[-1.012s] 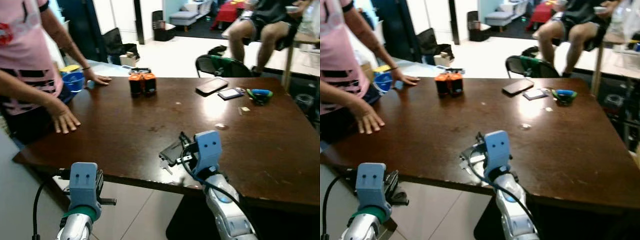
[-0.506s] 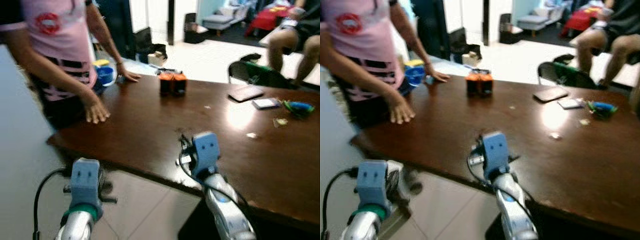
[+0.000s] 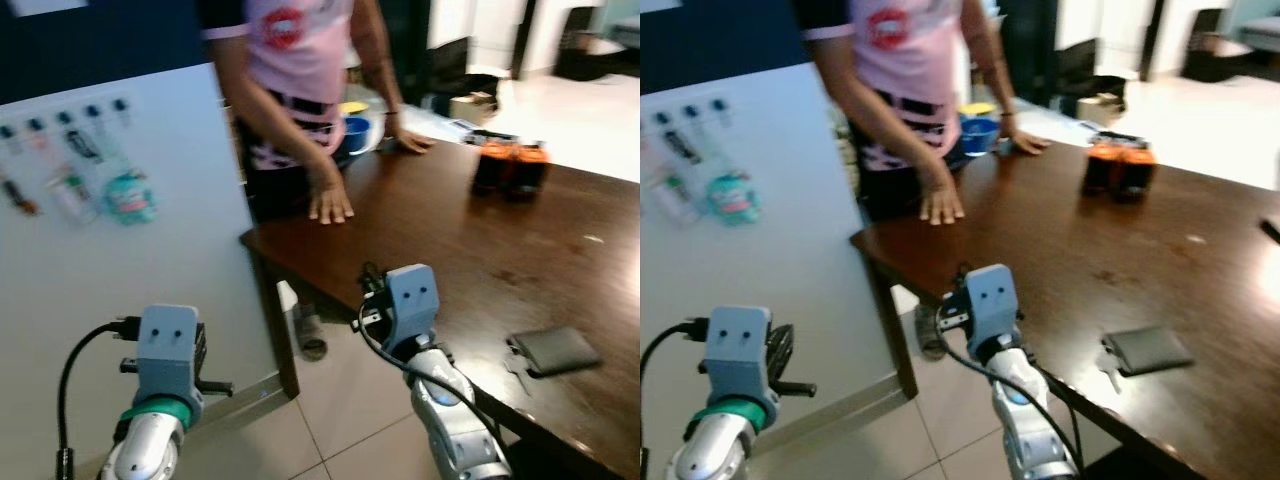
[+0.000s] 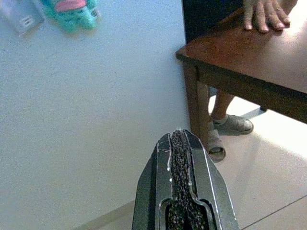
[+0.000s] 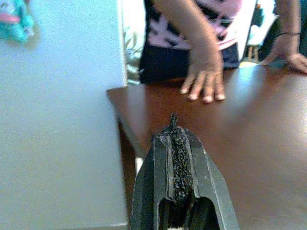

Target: Hang keys on a hook

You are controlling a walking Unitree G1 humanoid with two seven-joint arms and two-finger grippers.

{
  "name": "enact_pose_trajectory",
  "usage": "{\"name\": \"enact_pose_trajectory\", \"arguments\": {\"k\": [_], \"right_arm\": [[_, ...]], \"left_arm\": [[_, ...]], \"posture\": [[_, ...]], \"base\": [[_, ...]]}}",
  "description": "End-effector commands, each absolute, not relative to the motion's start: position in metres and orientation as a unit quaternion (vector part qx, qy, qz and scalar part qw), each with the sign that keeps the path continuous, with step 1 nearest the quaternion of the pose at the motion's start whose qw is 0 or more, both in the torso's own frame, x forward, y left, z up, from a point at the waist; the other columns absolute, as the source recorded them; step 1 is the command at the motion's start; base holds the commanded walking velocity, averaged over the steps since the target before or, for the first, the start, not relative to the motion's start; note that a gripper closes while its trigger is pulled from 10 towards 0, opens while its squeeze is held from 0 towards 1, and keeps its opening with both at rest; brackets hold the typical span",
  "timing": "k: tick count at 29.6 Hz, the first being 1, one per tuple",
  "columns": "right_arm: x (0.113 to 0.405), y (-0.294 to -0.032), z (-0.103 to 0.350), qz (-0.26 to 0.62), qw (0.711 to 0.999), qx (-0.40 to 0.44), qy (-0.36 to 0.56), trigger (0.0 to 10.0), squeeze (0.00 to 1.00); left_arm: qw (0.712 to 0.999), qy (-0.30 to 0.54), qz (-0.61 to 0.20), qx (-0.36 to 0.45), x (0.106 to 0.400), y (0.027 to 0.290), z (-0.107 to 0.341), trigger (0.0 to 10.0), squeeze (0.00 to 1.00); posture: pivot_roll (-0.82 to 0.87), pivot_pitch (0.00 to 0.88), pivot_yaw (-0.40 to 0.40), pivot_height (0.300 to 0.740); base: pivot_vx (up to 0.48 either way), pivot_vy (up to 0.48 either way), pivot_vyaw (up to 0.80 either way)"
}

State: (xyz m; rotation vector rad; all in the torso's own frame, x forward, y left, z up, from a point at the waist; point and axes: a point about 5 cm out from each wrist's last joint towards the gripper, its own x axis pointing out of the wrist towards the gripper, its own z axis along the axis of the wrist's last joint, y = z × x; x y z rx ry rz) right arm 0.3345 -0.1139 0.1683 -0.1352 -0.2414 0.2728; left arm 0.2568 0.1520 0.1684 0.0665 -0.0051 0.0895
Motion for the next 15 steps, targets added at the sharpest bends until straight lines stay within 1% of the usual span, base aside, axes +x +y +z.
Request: {"name": "enact_pose_trajectory", "arguments": {"k": [1,2,3,9,11,15], "right_arm": [[0.333,-0.11,0.164,0.139,0.981,-0.062,-0.116,10.0,0.0],[0.333,-0.11,0.164,0.139,0.981,-0.062,-0.116,10.0,0.0],[0.333,-0.108,0.166,0.141,0.981,-0.062,-0.12,10.0,0.0],[0.334,-0.108,0.171,0.139,0.98,-0.062,-0.131,10.0,0.0],[0.331,-0.108,0.17,0.127,0.982,-0.055,-0.127,10.0,0.0],[0.329,-0.108,0.168,0.125,0.983,-0.055,-0.121,10.0,0.0]], "left_arm": [[0.997,0.002,0.059,0.047,0.258,0.158,0.172,10.0,0.0],[0.997,0.002,0.059,0.047,0.258,0.158,0.172,10.0,0.0],[0.997,0.002,0.064,0.043,0.263,0.157,0.176,10.0,0.0],[0.997,0.005,0.073,0.023,0.262,0.152,0.18,10.0,0.0],[0.998,0.016,0.044,0.03,0.261,0.149,0.163,10.0,0.0],[0.998,0.024,0.034,0.04,0.263,0.151,0.15,10.0,0.0]], "posture": [[0.12,0.058,0.194,0.74],[0.12,0.058,0.194,0.74],[0.14,0.069,0.226,0.74],[0.13,0.078,0.224,0.74],[0.05,0.075,0.205,0.74],[0.02,0.075,0.198,0.74]], "base": [[0.0,0.0,0.8],[0.0,0.0,0.8],[0.0,0.0,0.8],[0.0,0.0,0.8],[0.0,0.0,0.8],[0.0,0.0,0.8]]}}
